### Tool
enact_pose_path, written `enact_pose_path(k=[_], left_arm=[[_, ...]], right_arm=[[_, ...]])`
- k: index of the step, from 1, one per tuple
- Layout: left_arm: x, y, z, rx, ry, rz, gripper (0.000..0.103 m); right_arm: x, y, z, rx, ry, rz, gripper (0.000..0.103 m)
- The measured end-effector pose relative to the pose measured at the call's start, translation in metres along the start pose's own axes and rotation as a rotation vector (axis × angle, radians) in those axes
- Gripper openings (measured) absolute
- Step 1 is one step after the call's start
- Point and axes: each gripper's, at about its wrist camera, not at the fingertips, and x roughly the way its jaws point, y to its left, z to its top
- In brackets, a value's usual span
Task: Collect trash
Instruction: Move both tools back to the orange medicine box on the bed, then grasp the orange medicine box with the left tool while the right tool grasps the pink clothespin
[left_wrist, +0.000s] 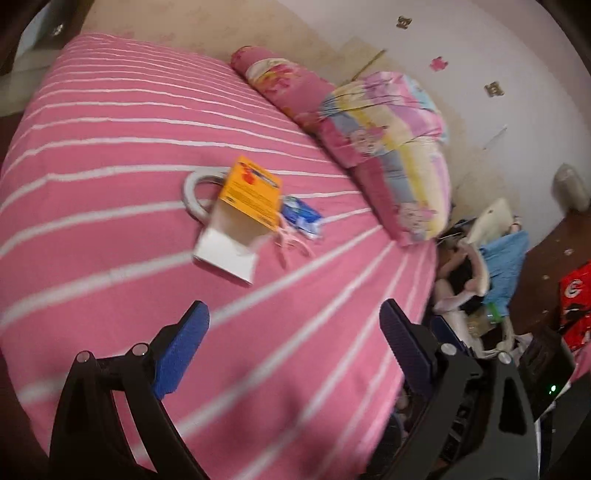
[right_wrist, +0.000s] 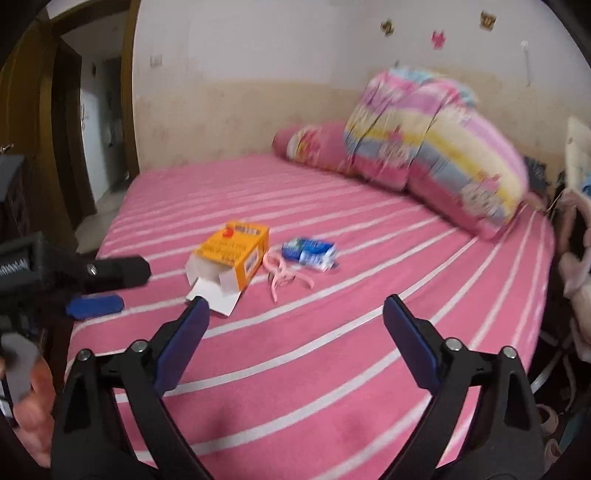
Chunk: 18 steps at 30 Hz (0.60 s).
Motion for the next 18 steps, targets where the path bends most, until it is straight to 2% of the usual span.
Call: enact_pose_path(k=[4, 6, 8, 17, 18], left_arm=[[0.025, 0.014, 0.023, 0.078, 0.007, 0.093, 0.091], [0.037, 0.017, 0.032, 0.113, 0.016, 0.123, 0.091], [0.048, 0.024, 0.041, 0.129, 0.024, 0.152, 0.091], [0.087, 0.040, 0.064, 0.177, 0.082, 0.221, 0.088], [0.089, 0.042, 0.065, 0.176, 0.088, 0.223, 0.081]], right_arm=[[0.042, 0.002, 0.005, 0.004, 0.055, 0.022, 0.084], [0.061, 0.003, 0.008, 0.000, 0.086, 0.035, 0.076], [0.073, 0.001, 0.009, 0.002, 0.099, 0.043, 0.073], [0.114, 0.014, 0.013, -0.016, 0.156, 0.055, 0.069], [0.116, 0.014, 0.014, -0.018, 0.160, 0.054, 0.069]])
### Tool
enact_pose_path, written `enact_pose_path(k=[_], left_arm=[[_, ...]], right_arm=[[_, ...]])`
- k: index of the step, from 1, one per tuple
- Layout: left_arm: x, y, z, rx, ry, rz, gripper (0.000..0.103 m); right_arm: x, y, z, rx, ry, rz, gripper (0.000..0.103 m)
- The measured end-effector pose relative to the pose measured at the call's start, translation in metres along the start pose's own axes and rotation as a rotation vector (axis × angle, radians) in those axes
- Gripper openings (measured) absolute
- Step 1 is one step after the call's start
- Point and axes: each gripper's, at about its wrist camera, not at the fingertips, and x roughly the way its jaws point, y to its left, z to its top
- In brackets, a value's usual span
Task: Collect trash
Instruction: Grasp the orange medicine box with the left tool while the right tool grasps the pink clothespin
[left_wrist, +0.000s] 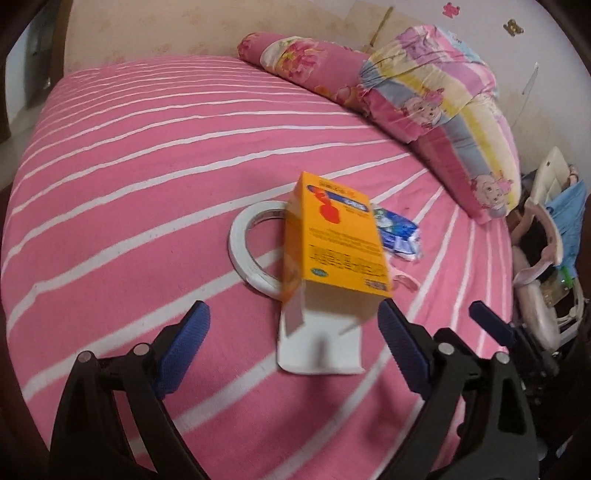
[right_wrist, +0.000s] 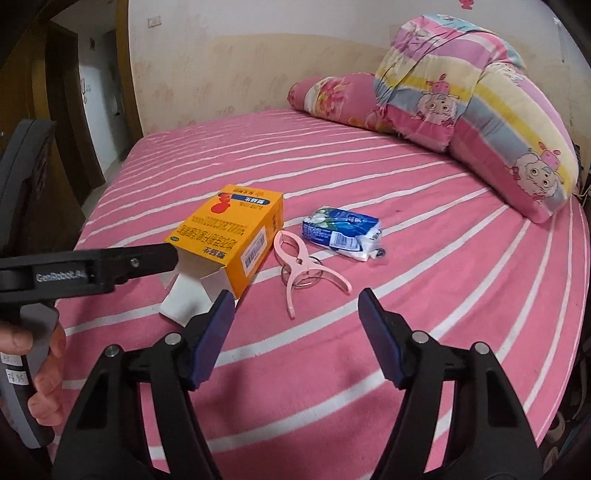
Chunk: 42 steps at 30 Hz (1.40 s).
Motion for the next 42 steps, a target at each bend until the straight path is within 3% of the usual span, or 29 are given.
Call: enact_pose_path(k=[3, 11, 16, 18, 22, 27, 42], left_arm=[[0.013, 0.006, 0.002, -0.020, 0.044, -0.017, 0.070], [0.030, 0.007, 0.002, -0.022, 0.074, -0.034, 0.063], [0.040, 0.006, 0.005, -0.027, 0.087, -0.044, 0.050], [0.041, 0.006, 0.006, -0.038, 0.085, -0.043, 0.047], [0.045, 0.008, 0.008, -0.054, 0.094, -0.043, 0.031], [0.044, 0.007, 0.009, -0.053, 0.091, -0.029, 0.024], [0.035, 0.005, -0.002, -0.063, 0.124, -0.034, 0.021]], right_arm=[[0.016, 0.002, 0.003, -0.011, 0.026, -0.007, 0.068], [0.050, 0.001, 0.003, -0.032, 0.116, -0.013, 0.052], [0.059, 0.003, 0.003, -0.040, 0.128, -0.016, 0.049], [0.065, 0.002, 0.002, -0.037, 0.150, -0.011, 0.040], [0.070, 0.000, 0.001, -0.035, 0.171, 0.011, 0.028], [0.074, 0.007, -0.001, -0.072, 0.179, 0.007, 0.007], [0.070, 0.005, 0.000, -0.047, 0.193, 0.000, 0.006]])
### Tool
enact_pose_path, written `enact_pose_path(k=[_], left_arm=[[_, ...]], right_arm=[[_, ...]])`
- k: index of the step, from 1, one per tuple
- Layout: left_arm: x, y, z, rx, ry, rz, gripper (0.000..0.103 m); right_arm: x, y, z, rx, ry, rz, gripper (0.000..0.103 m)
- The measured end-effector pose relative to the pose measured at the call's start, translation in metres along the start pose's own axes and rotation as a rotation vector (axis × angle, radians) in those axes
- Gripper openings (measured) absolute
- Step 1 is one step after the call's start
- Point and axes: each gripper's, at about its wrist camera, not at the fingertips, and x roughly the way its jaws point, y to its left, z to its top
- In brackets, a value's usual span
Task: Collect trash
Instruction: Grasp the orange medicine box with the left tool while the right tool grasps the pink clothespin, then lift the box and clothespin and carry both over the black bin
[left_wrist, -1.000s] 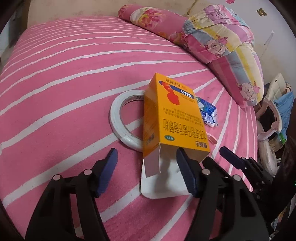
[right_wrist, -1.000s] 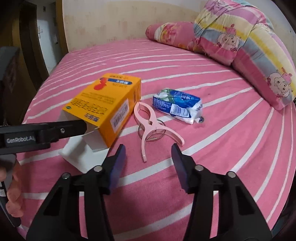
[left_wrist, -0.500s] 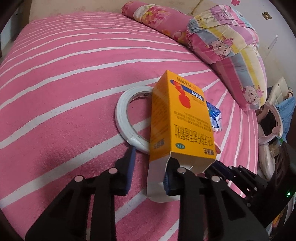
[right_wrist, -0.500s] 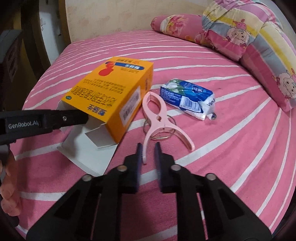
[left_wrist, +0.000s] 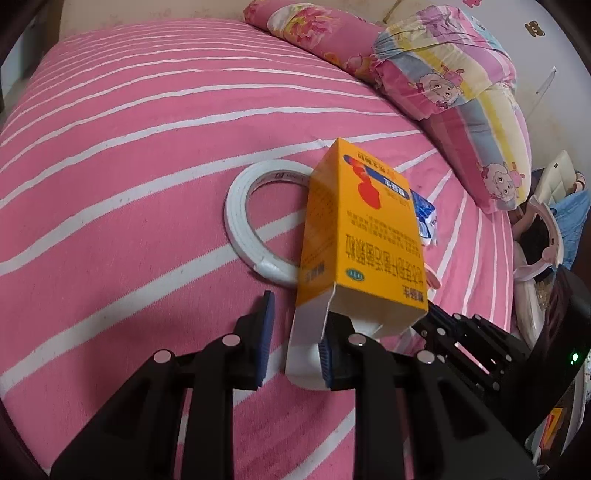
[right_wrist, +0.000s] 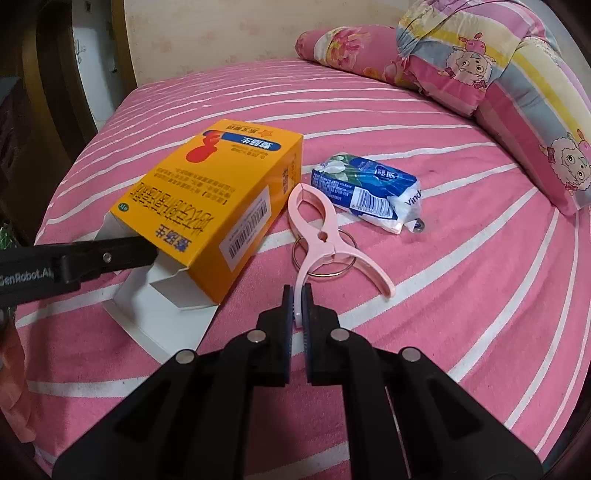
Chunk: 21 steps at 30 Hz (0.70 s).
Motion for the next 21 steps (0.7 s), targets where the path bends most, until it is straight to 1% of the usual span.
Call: enact_pose_path(k=[2, 4, 7, 13, 18, 21], left_arm=[[-0.002, 0.000, -0.002, -0.001, -0.001, -0.001, 0.021], [-0.002, 0.001, -0.002, -0.005, -0.002, -0.011, 0.007], [-0.005, 0.002, -0.003, -0.020, -0.010, -0.032, 0.004], [-0.018, -0.002, -0.005, -0.034, -0.044, -0.067, 0.000], [-0.040, -0.011, -0.012, -0.030, -0.088, -0.085, 0.000], [-0.055, -0.016, -0.021, -0.032, -0.116, -0.096, 0.000]], right_arm=[[-0.001, 0.001, 0.000, 0.002, 0.002, 0.001, 0.006], [-0.001, 0.000, 0.000, 0.006, 0.003, 0.004, 0.006], [-0.003, 0.001, 0.000, 0.010, -0.003, 0.007, 0.006], [-0.018, -0.002, -0.001, 0.035, -0.036, 0.018, 0.006], [-0.042, -0.006, -0.004, 0.064, -0.068, 0.040, 0.006], [-0.065, -0.006, -0.010, 0.064, -0.100, 0.048, 0.006]])
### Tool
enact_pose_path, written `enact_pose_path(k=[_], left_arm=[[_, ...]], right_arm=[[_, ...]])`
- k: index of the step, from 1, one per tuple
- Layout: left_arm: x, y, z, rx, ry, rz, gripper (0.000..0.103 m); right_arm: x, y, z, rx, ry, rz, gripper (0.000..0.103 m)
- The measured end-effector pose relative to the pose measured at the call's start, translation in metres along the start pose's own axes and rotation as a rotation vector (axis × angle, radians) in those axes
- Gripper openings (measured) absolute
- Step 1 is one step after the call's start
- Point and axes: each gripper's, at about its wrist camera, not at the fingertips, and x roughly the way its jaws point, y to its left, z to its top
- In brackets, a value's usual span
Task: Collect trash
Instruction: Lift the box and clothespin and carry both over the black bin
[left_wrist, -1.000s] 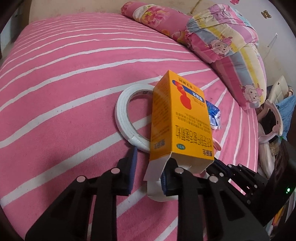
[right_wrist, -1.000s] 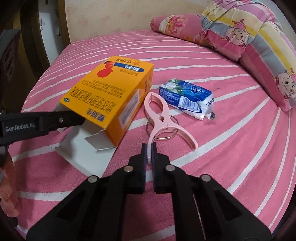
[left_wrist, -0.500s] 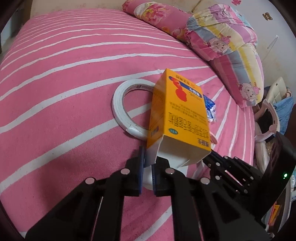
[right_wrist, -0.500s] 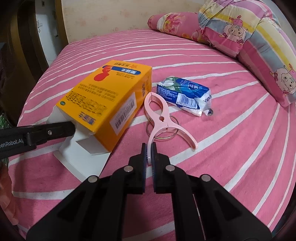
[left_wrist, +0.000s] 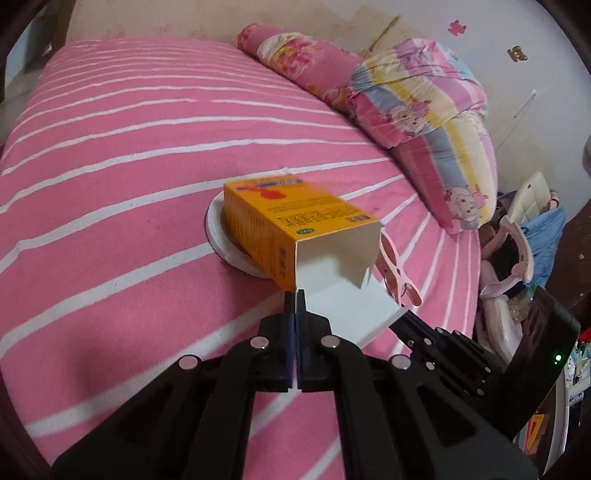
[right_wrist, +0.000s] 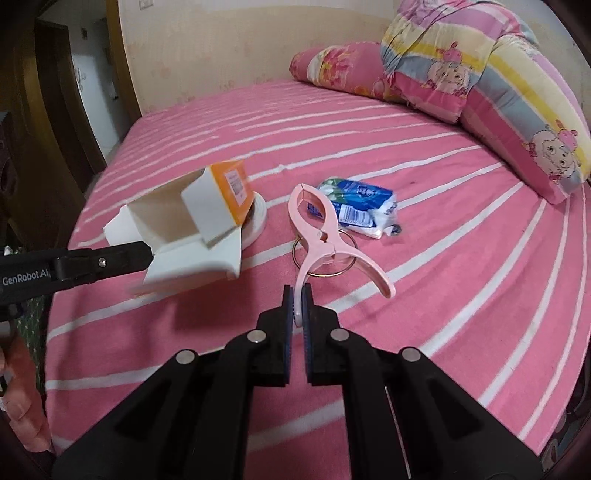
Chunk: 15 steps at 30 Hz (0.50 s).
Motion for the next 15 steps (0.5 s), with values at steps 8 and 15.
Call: enact_pose_path(k=[8, 15], left_arm=[[-0.045, -0.017, -0.032, -0.003, -0.085, -0.038, 0.000], [-0.100, -0.037, -0.071, -0.002, -0.181, -0.070, 0.000]], right_arm=[[-0.058, 0.008, -0.017, -0.016, -0.075, 0.007, 0.006], [-0.124, 0.024, -0.054, -0.078, -0.151, 0.005, 0.006]])
